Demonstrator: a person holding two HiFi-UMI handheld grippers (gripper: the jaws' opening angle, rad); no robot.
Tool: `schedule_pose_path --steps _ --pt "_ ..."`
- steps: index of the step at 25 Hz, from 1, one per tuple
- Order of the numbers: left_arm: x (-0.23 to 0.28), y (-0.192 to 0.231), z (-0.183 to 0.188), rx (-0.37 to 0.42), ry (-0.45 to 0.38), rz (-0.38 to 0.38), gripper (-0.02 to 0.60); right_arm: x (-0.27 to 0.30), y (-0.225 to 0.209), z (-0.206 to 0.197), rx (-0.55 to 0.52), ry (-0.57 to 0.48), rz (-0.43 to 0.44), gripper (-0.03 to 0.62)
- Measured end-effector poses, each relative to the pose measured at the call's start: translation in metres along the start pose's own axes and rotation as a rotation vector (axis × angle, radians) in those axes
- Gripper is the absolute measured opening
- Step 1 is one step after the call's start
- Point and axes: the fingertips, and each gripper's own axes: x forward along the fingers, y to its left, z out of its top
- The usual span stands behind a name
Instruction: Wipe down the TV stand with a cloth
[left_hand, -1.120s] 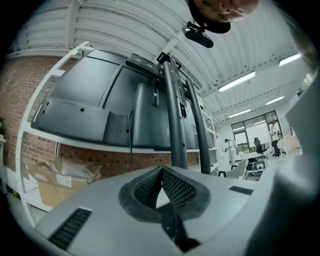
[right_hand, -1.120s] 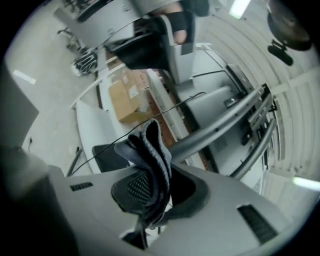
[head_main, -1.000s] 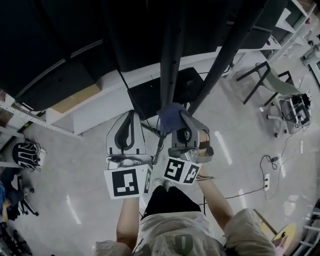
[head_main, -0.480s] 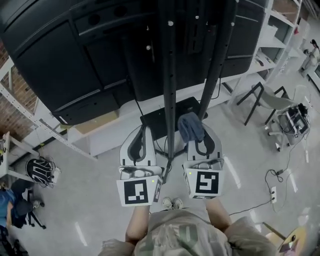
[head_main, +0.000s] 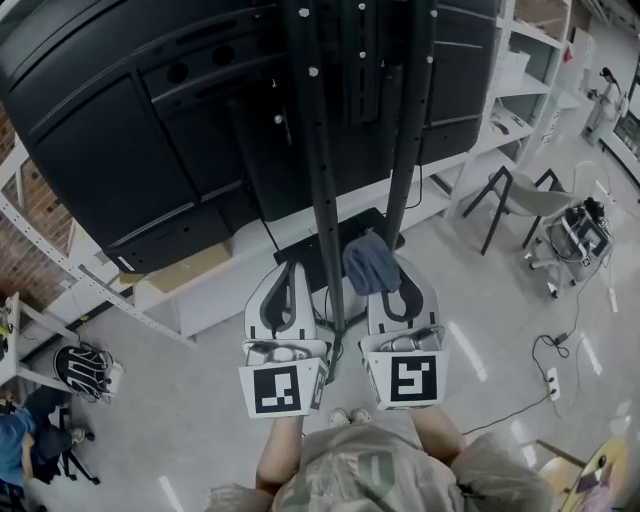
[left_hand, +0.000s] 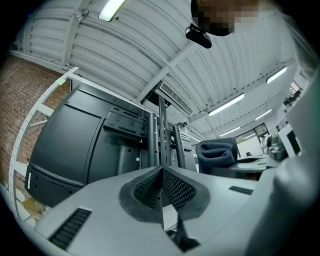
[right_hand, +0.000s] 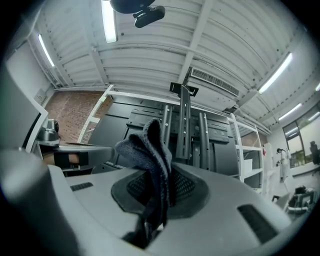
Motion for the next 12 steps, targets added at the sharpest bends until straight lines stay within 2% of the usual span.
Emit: schedule_pose_path --steps 4,8,12 --pt "0.001 -0.010 -0.005 -0.021 0.016 -0.022 0.015 -0.008 -0.001 0.001 0.052 0.014 -0.003 0.058" --pt "0.001 -0.015 -0.007 -0.028 0.021 -0.034 0.015 -0.011 -0.003 0.005 -0.008 -0.004 -0.022 0.058" --pt "0.003 -0.024 -0.007 -0.029 0.023 -0.044 0.015 -0.018 -0.008 0.008 -0.002 -0.005 -0.024 0.058"
